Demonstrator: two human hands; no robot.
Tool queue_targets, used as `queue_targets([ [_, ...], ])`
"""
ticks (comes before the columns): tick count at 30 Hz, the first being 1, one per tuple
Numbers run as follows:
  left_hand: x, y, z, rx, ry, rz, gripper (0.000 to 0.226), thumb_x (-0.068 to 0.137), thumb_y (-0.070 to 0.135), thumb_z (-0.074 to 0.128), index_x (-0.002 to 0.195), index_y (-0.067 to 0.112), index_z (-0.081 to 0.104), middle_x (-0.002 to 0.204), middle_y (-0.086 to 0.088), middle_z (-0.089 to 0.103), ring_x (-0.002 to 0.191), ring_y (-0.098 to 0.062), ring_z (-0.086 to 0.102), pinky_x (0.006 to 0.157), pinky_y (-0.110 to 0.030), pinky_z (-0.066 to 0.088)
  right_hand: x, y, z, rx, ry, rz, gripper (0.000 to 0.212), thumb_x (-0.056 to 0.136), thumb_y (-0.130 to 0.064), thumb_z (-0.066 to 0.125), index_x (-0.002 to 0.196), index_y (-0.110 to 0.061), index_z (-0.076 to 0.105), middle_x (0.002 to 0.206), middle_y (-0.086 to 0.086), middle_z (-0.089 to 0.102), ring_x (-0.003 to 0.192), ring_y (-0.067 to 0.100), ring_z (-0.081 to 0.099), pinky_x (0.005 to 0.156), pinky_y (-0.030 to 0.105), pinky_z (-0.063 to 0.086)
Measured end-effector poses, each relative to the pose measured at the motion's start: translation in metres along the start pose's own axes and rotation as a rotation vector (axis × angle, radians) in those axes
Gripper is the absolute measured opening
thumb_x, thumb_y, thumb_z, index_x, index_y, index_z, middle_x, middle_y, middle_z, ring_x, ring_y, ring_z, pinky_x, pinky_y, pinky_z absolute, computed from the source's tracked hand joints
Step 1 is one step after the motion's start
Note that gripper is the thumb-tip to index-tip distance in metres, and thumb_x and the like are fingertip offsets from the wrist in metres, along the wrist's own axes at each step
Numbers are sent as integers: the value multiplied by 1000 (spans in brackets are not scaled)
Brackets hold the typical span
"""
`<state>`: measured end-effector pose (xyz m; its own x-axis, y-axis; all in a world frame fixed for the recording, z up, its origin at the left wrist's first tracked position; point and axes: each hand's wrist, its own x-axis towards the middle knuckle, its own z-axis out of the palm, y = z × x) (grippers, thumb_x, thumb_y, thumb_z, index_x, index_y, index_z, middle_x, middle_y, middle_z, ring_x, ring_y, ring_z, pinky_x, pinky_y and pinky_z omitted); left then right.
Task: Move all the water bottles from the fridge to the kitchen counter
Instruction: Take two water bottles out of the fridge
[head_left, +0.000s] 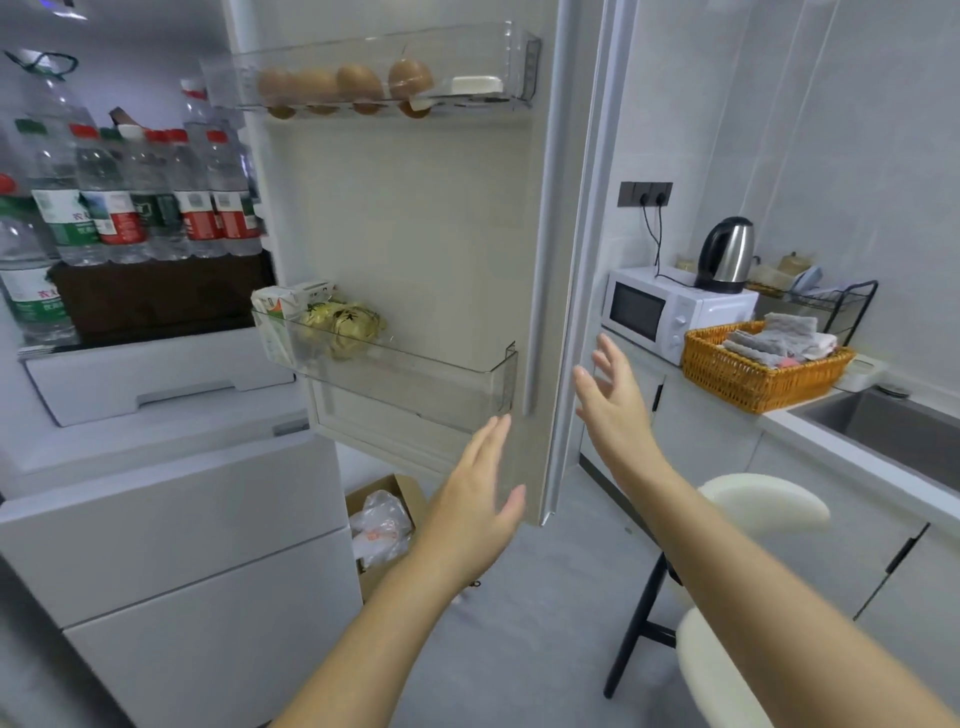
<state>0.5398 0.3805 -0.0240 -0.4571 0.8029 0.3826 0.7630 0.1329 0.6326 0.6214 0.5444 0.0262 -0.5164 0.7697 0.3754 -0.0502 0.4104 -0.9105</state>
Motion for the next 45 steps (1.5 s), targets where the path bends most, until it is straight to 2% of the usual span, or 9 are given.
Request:
queue_targets([
  [4,-53,-35,-38,240,111,-65,77,95,41,54,155,32,7,161,14,8,147,-5,10,115,-22,18,-67,16,20,-217,-101,-203,60,99,-31,53,153,-27,25,158,-8,27,145,7,25,119,44,28],
  [8,-106,-70,-72,500,252,-200,82,91,61,44,155,25,8,163,4,5,150,-17,5,114,-33,16,-105,19,64,-644,-202,-445,64,99,-51,41,155,-27,20,164,0,13,152,19,4,121,43,12],
  [11,-135,-98,-99,721,295,-272,86,88,67,31,155,15,13,162,-11,10,149,-31,9,115,-49,21,-113,18,110,-875,-235,-599,64,96,-54,33,153,-25,25,163,9,18,151,32,7,119,55,14],
  [17,-161,-167,-173,909,291,-370,92,82,58,52,155,12,18,162,-16,10,148,-37,10,113,-61,24,-102,13,212,-1028,-327,-704,64,94,-54,34,151,-24,33,160,12,25,148,39,17,115,64,19],
  [21,-164,-216,-227,943,289,-392,93,83,59,52,154,11,17,160,-19,14,148,-38,12,111,-63,28,-91,1,280,-1058,-349,-712,65,94,-54,34,152,-25,32,160,12,27,148,39,20,113,66,22],
  [25,-149,-260,-276,979,292,-389,92,84,60,48,154,11,14,162,-17,9,148,-38,11,111,-63,27,-74,-10,342,-1035,-326,-716,67,95,-51,51,153,-26,28,161,11,23,149,38,16,115,64,18],
  [34,-61,-339,-357,1016,405,-323,84,87,59,37,154,12,17,161,-16,12,148,-37,12,112,-60,25,19,-35,453,-966,-341,-770,64,96,-45,51,152,-25,28,162,12,21,149,38,17,115,61,23],
  [40,20,-390,-392,1032,481,-443,88,87,53,57,155,14,16,162,-14,9,149,-34,6,115,-60,20,112,-61,548,-821,-326,-801,66,100,-43,46,156,-28,15,165,7,4,152,33,-1,120,55,11],
  [45,76,-421,-430,1044,547,-506,85,88,48,60,154,13,21,162,-14,10,149,-35,8,116,-54,18,164,-79,629,-714,-319,-767,66,99,-43,47,156,-27,17,165,9,8,151,33,2,118,56,13],
])
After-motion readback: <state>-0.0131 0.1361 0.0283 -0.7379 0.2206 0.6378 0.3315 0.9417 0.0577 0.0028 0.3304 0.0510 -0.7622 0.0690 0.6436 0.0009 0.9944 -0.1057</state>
